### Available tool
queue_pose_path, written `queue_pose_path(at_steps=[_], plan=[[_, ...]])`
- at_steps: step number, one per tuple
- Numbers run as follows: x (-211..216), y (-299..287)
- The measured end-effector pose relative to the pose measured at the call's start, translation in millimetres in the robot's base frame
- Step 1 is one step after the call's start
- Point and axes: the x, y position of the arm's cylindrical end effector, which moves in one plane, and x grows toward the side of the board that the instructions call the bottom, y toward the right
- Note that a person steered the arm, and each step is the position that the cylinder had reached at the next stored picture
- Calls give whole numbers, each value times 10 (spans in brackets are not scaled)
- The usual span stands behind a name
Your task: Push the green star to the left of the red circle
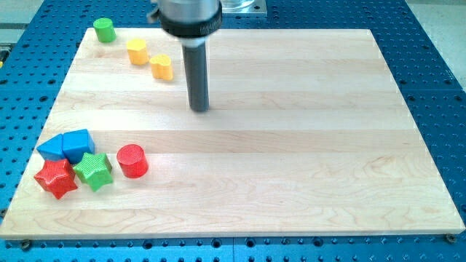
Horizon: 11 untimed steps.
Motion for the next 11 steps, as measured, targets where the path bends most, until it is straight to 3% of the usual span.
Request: queue_pose_path(at_steps=[2, 3, 6, 7, 10, 11], plan=[[1210, -52], [1511, -465], [1523, -2391], [1508, -2489], [1005, -1153], [870, -1001]])
